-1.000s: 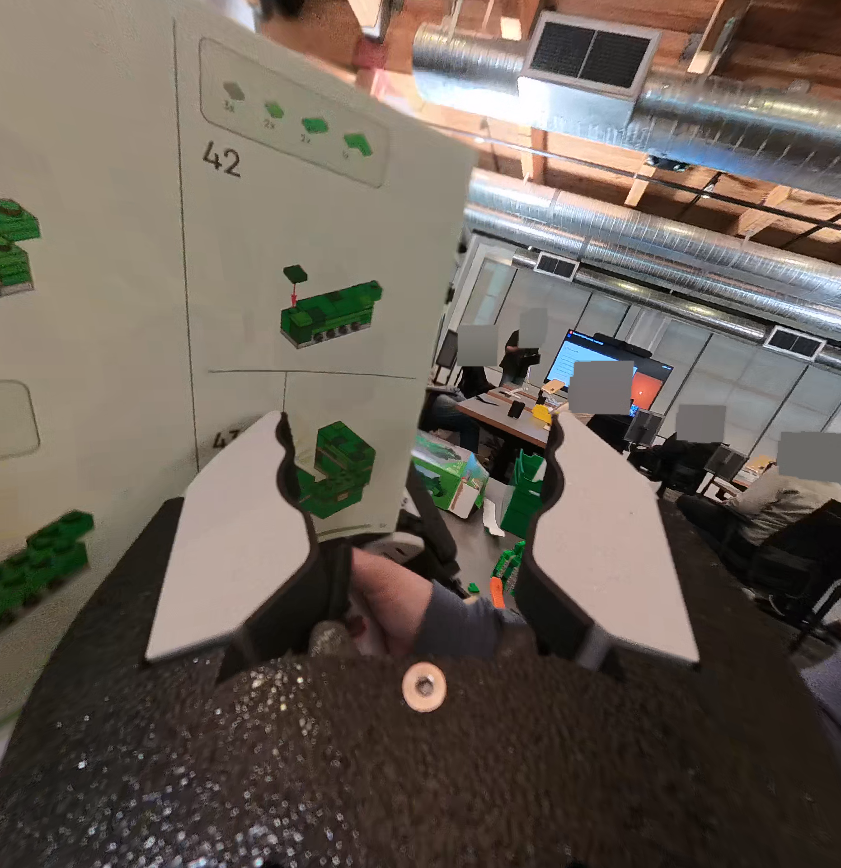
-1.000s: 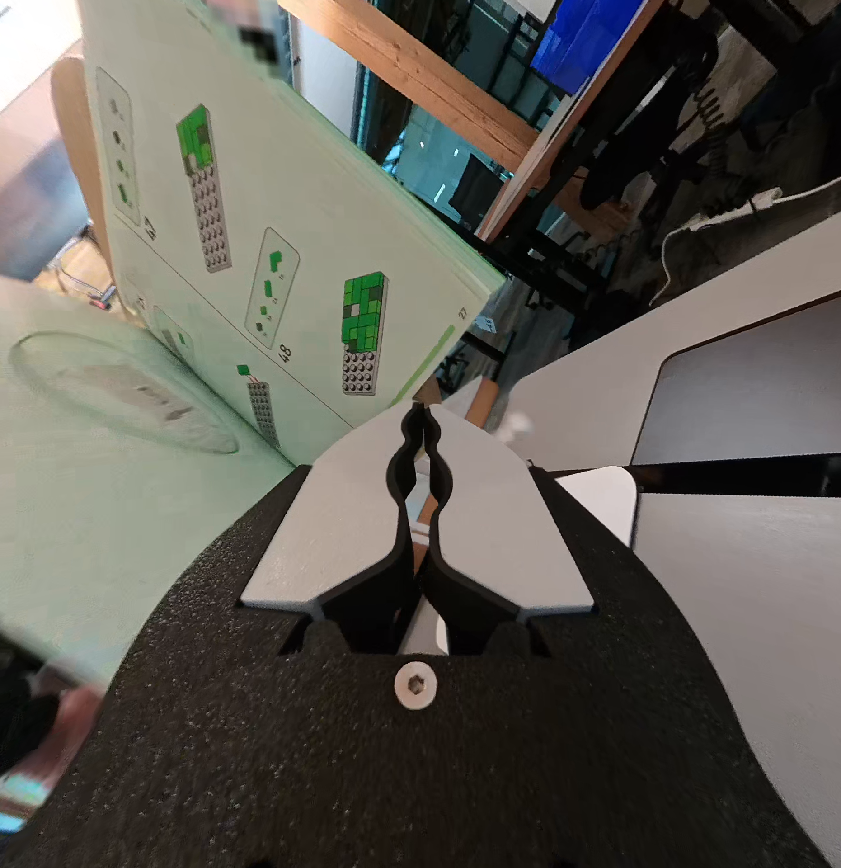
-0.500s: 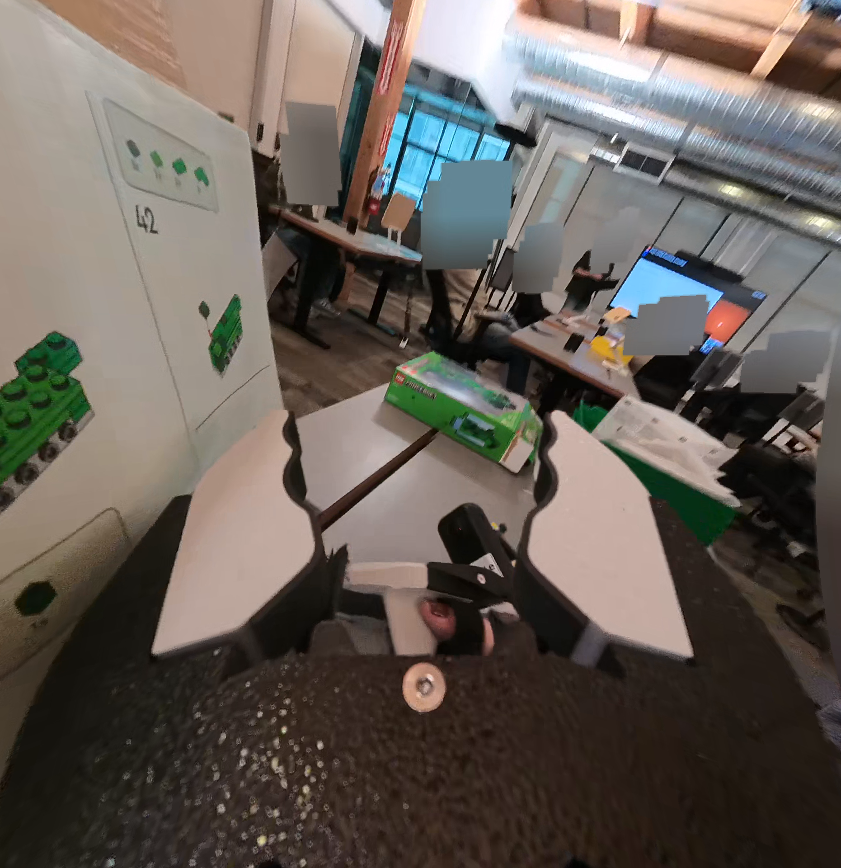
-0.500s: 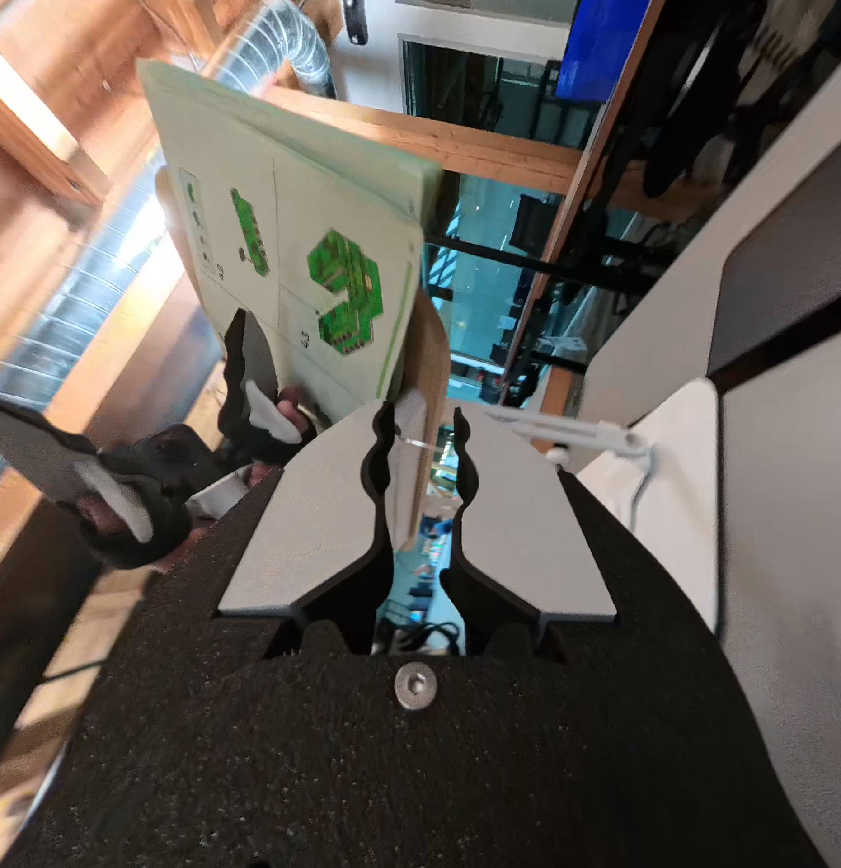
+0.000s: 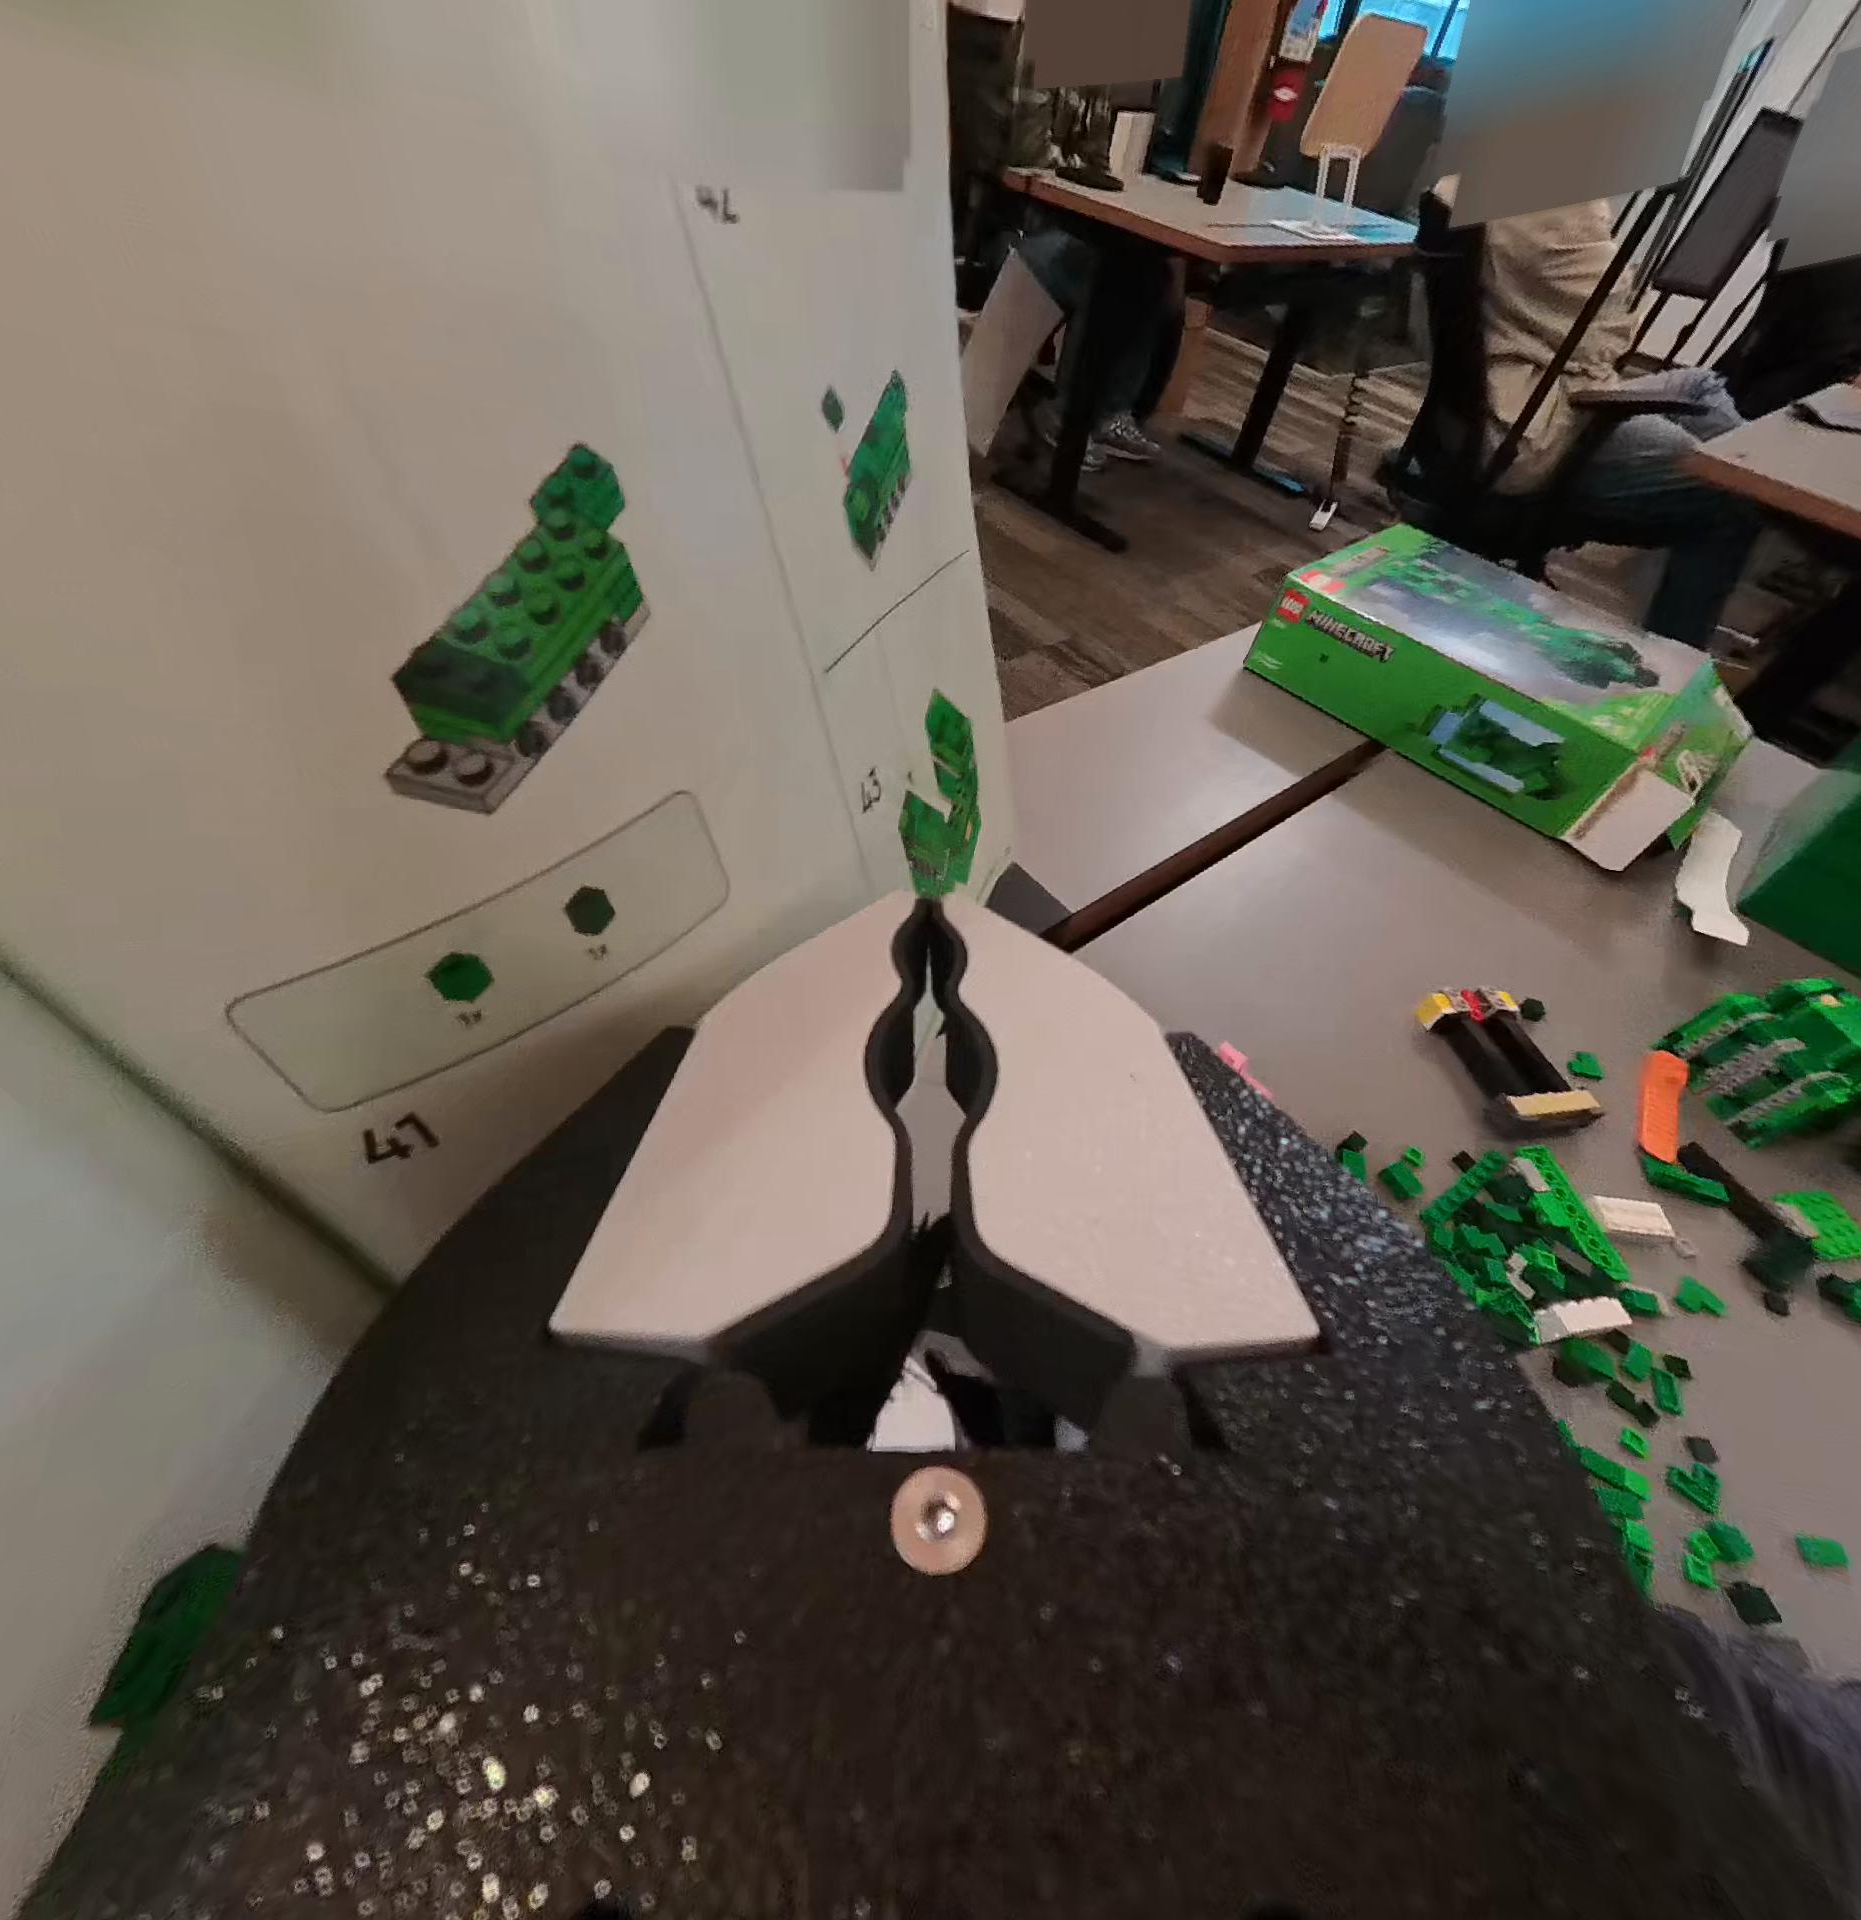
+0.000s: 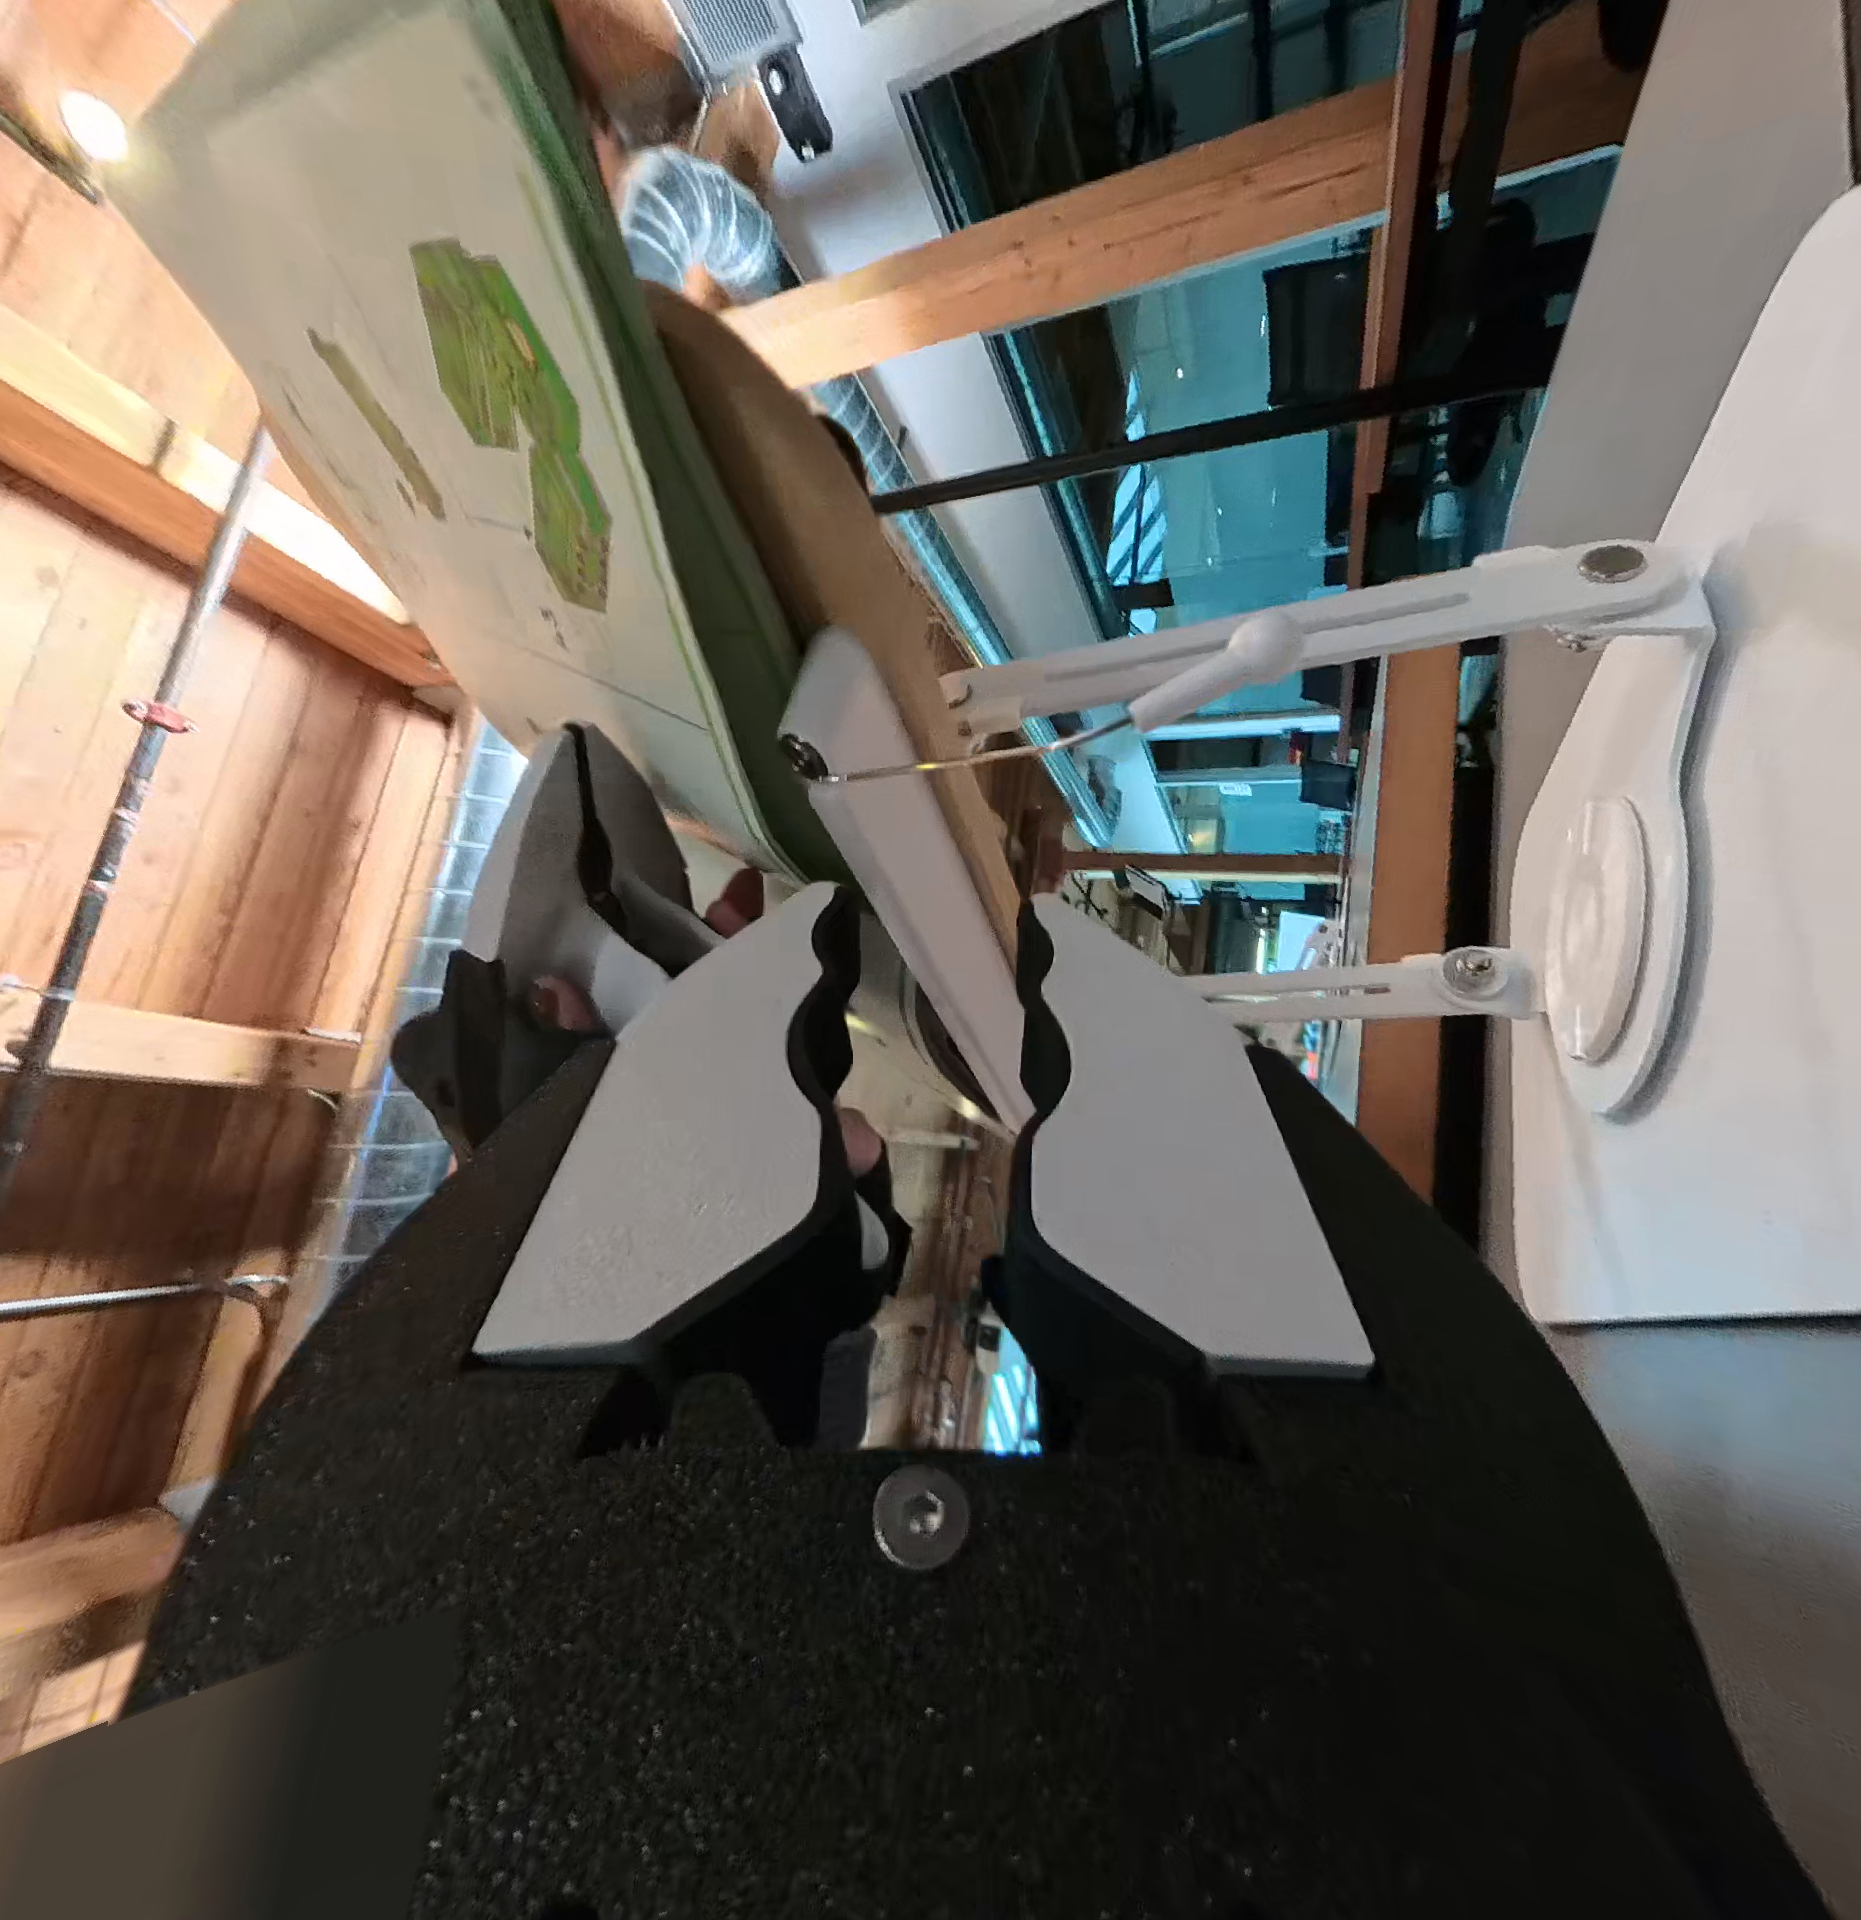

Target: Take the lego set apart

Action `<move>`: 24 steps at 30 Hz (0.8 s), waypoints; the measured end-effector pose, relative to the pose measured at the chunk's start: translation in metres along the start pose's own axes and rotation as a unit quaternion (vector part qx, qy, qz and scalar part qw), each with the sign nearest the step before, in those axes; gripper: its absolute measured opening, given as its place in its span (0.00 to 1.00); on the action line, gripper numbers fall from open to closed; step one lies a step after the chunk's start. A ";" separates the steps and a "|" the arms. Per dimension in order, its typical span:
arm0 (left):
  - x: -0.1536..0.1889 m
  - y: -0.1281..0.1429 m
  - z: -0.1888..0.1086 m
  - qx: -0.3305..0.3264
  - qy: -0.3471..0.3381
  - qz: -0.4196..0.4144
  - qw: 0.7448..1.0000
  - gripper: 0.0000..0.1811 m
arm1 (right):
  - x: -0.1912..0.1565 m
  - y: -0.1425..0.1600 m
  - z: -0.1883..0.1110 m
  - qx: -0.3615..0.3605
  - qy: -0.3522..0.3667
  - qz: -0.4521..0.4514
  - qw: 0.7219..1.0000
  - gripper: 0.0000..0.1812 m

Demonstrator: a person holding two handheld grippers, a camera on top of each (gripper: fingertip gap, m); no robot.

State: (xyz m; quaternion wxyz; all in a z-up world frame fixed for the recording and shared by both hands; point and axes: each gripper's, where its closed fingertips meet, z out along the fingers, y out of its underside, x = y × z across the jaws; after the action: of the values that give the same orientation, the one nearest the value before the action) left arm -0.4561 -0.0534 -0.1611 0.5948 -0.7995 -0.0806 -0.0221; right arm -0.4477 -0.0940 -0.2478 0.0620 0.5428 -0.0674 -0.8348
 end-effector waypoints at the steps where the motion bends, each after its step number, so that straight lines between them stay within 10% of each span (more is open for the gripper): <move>1: -0.002 0.001 0.002 0.003 -0.001 -0.002 1.000 0.00 | 0.001 -0.002 0.001 0.008 -0.003 0.006 1.000 0.16; 14: -0.028 0.006 0.012 0.014 -0.086 -0.012 0.996 0.00 | 0.013 -0.021 0.015 0.070 -0.025 0.082 0.994 0.18; 24: -0.033 0.008 0.012 0.005 -0.119 -0.012 0.993 0.00 | 0.001 -0.054 0.014 0.149 -0.104 0.078 0.980 0.01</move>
State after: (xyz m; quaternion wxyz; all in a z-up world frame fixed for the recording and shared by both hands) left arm -0.4878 -0.0473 -0.1763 0.5850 -0.7921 -0.1606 0.0667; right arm -0.4623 -0.0400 -0.2530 0.0382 0.4493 -0.2398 -0.8597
